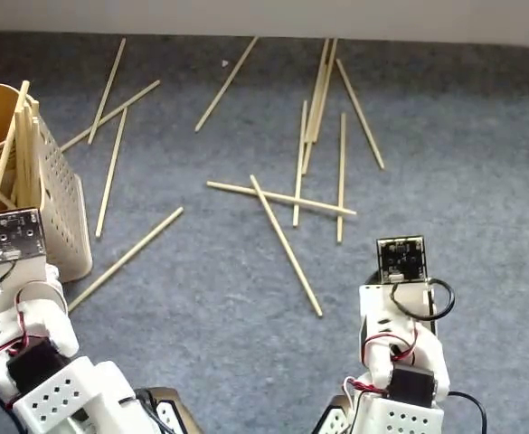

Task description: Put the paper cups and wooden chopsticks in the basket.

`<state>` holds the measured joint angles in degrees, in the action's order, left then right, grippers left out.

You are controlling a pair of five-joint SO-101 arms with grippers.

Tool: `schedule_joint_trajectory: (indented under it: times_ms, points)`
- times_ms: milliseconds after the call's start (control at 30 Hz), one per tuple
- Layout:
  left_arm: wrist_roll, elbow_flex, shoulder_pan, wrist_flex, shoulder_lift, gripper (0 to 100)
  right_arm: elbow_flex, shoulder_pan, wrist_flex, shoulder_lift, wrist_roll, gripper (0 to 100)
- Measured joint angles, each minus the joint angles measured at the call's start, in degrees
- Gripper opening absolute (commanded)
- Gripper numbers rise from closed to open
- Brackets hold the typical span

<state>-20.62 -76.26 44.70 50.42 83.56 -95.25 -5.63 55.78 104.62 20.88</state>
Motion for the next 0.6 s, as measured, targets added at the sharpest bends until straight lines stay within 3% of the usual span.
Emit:
schedule_joint_trajectory:
  times_ms: [233, 367, 600]
  points:
    - [-0.97, 8.53, 10.9, -0.26, 0.0, 8, 0.0, 0.0, 0.0, 0.0, 0.0, 1.0]
    - [1.85, 19.87, 12.31, -0.7, 0.0, 8, 0.0, 0.0, 0.0, 0.0, 0.0, 1.0]
    - [9.49, 31.03, 12.92, -15.74, 0.0, 9, 0.0, 0.0, 0.0, 0.0, 0.0, 1.0]
